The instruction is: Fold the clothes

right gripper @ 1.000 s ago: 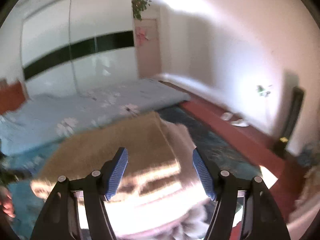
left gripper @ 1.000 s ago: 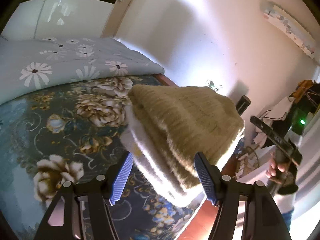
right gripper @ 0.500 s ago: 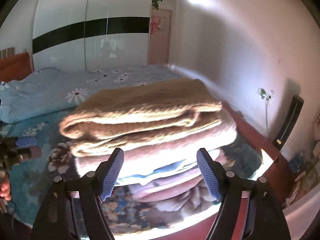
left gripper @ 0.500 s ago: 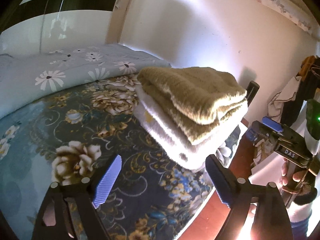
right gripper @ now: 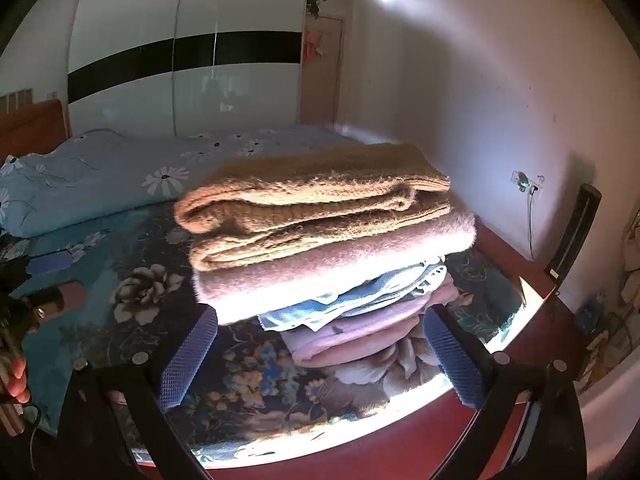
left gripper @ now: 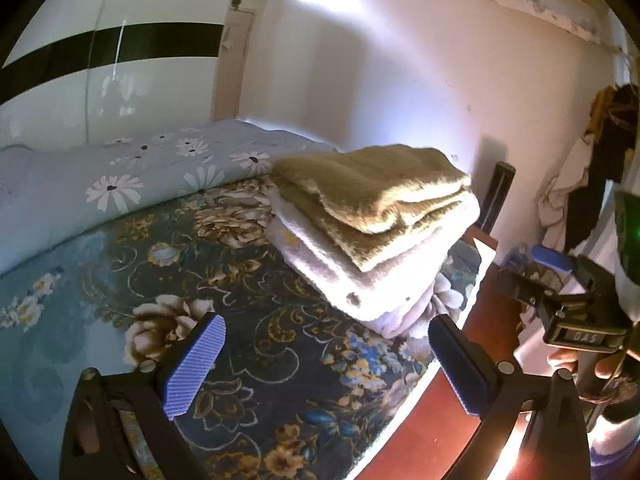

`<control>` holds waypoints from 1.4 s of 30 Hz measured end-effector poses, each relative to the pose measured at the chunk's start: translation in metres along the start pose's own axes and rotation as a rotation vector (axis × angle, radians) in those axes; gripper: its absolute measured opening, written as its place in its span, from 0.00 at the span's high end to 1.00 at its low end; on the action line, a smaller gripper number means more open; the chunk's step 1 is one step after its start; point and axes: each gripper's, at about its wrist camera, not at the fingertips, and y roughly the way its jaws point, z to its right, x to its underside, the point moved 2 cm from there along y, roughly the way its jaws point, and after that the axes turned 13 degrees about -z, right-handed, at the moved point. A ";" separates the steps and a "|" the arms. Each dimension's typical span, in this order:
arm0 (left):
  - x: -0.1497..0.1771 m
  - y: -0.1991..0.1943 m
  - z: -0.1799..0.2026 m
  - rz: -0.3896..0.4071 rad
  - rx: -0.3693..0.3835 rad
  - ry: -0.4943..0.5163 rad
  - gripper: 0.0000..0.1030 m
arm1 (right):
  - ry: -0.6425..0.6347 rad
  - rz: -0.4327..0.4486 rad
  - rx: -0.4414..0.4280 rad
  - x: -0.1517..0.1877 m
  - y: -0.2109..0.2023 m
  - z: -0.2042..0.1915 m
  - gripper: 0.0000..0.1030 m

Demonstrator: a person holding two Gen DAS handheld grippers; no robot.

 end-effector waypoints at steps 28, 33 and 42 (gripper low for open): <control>0.015 -0.047 0.029 0.018 -0.288 0.012 0.00 | 0.077 -0.048 0.094 0.016 -0.034 -0.017 0.00; 0.016 -0.054 0.030 0.019 -0.291 0.018 0.00 | 0.086 -0.050 0.058 0.013 -0.037 -0.020 0.00; 0.014 -0.066 0.031 0.022 -0.283 0.028 0.00 | 0.073 -0.036 0.037 0.006 -0.050 -0.029 0.00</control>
